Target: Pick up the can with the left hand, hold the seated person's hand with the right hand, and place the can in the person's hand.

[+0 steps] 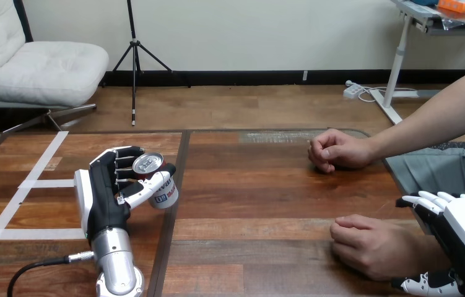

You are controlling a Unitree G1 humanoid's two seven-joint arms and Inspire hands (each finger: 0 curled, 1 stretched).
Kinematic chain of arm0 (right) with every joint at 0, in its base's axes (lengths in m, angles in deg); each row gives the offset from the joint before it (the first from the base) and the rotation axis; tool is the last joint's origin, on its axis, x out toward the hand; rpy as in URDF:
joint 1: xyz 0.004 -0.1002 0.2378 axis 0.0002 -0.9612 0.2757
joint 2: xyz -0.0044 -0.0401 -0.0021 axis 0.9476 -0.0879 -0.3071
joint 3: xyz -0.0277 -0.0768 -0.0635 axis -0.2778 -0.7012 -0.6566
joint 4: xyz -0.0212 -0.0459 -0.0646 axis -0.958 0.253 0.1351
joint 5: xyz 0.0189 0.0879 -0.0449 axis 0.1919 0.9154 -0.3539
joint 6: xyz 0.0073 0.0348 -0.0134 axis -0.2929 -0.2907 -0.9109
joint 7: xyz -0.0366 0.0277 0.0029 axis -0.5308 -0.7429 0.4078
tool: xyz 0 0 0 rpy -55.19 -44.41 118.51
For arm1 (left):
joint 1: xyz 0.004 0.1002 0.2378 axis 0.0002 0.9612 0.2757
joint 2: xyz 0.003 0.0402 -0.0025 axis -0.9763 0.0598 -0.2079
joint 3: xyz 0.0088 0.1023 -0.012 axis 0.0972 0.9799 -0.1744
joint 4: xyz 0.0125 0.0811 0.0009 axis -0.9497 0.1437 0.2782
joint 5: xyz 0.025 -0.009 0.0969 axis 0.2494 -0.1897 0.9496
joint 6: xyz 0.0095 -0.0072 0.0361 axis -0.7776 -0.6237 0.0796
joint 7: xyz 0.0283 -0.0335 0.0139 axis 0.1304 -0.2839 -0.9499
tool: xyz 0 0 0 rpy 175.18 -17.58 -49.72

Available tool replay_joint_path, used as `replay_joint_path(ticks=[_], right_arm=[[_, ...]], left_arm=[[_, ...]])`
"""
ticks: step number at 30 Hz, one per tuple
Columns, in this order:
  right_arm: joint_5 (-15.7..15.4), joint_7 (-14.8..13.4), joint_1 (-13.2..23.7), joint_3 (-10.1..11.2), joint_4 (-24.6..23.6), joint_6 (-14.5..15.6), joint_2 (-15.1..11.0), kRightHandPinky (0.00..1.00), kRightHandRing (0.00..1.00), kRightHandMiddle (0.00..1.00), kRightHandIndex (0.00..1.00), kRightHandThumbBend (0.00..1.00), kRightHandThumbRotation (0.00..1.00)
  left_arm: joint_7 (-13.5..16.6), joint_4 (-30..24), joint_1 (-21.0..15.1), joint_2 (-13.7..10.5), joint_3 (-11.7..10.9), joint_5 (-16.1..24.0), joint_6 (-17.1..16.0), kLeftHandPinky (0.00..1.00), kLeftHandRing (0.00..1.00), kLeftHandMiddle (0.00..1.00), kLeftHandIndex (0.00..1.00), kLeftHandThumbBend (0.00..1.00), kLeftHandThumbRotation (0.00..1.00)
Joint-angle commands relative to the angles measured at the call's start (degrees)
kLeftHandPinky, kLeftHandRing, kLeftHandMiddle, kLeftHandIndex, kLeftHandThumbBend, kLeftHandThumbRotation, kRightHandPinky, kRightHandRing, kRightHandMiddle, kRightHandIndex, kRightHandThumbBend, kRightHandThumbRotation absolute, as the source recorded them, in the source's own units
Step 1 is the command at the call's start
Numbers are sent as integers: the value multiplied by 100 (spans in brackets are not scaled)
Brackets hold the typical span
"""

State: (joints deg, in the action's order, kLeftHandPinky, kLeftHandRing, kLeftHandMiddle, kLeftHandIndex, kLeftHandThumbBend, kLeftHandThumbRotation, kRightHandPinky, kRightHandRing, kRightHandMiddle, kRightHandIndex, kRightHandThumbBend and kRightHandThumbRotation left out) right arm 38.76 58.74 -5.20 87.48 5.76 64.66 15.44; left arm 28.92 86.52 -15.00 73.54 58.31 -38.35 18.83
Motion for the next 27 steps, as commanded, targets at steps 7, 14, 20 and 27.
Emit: replay_joint_path(ticks=[7, 14, 20, 27], right_arm=[[-67, -55, 430, -45, 141, -2, -283, 100, 95, 92, 86, 79, 20], [-83, -24, 480, -70, 218, 58, -328, 100, 96, 93, 86, 78, 21], [-124, -38, 524, -109, 289, 98, -355, 100, 96, 93, 86, 78, 22], [-158, -16, 555, -151, 338, 144, -366, 100, 95, 92, 85, 79, 22]], left_arm=[[24, -273, -452, -3, -1, 15, -161, 44, 51, 54, 53, 64, 0], [43, -272, -452, 11, -12, 7, -192, 44, 51, 54, 53, 64, 0], [61, -276, -461, 5, 2, 28, -164, 44, 51, 54, 53, 65, 0], [88, -275, -462, -6, 25, 60, -143, 44, 51, 54, 53, 65, 0]])
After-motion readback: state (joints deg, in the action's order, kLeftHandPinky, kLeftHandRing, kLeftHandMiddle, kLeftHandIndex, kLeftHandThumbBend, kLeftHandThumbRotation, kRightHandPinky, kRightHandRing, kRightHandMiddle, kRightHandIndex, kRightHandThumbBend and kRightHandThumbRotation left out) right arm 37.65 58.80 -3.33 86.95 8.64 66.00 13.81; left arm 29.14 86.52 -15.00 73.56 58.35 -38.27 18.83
